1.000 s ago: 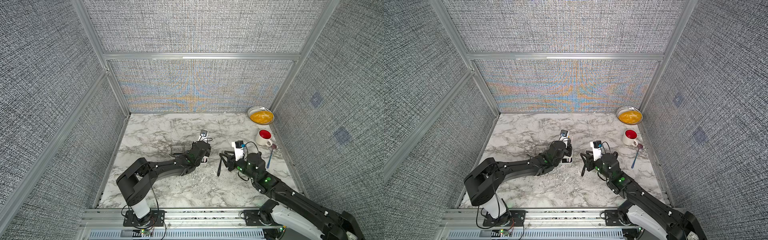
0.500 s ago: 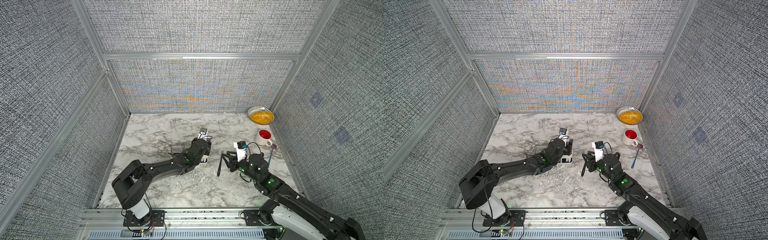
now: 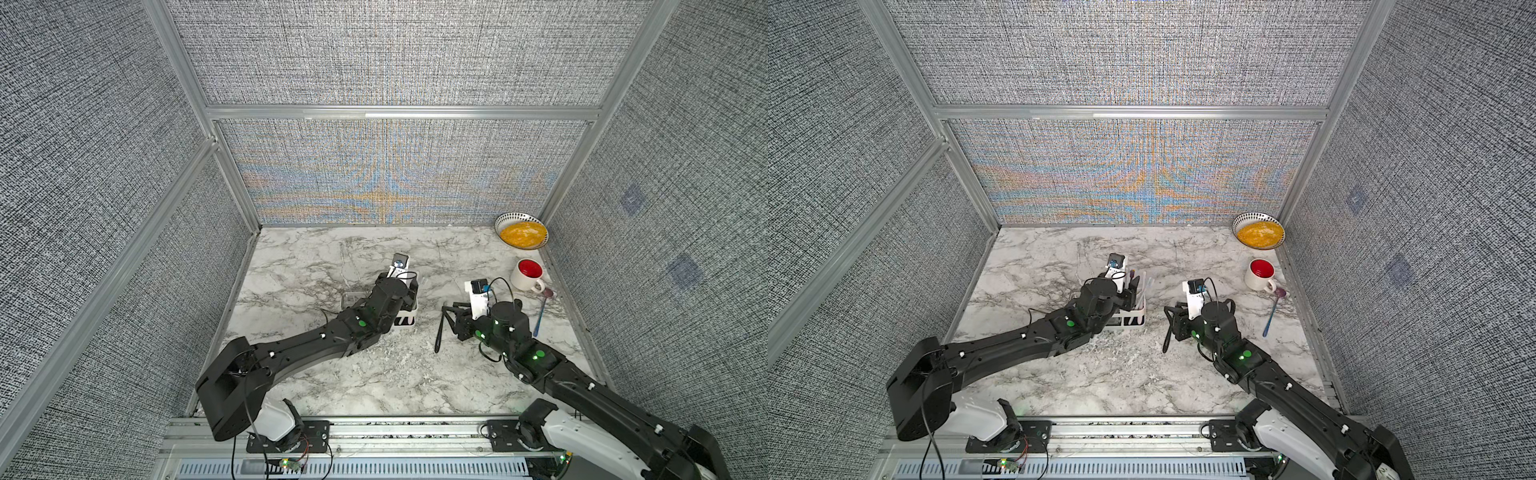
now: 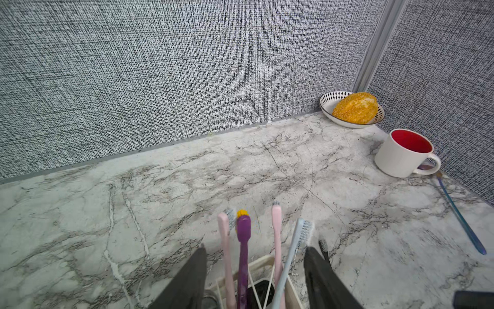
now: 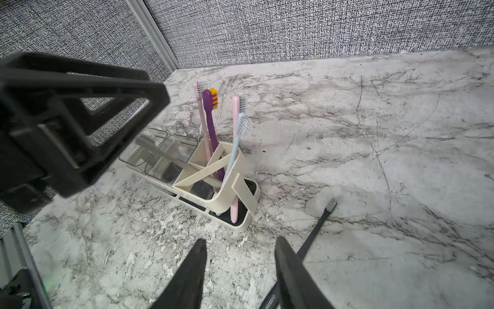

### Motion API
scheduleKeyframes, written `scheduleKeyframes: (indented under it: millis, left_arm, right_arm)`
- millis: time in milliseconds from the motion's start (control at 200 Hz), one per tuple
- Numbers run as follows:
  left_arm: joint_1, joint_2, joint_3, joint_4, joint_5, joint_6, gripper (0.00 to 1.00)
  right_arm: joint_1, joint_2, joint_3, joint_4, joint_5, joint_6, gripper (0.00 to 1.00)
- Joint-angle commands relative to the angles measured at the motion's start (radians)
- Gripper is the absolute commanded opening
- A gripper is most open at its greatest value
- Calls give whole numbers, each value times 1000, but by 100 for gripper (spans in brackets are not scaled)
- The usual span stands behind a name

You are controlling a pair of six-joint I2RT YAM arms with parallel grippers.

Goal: Place the toothbrush into the toothbrush holder
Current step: Pick up the toothbrush from the center of the board.

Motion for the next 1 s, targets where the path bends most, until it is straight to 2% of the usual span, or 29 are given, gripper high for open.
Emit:
scheduleKeyframes:
  millis: [0, 195, 385, 595, 881, 941, 996]
  left_arm:
    - [1, -49, -1, -40, -19, 13, 60]
    - [1, -152, 9, -147, -27, 4, 63]
    - [1, -231, 24, -312, -140, -7, 71]
    - [3, -327, -52, -349, -227, -31, 75]
    - [2, -377, -85, -376, -237, -22, 75]
    - [3, -375, -87, -375, -238, -20, 75]
    - [3, -374, -88, -374, -237, -19, 75]
  right_arm:
    - [0, 46, 25, -42, 11, 24, 45]
    - [-4, 233, 122, -166, 45, 84, 52]
    - [-18, 420, 213, -258, 53, 152, 55]
    - [-20, 614, 285, -356, 73, 195, 61]
    - [-17, 708, 277, -353, 65, 229, 60]
    - [-15, 730, 284, -362, 75, 223, 57]
    - [-8, 749, 287, -373, 91, 219, 51]
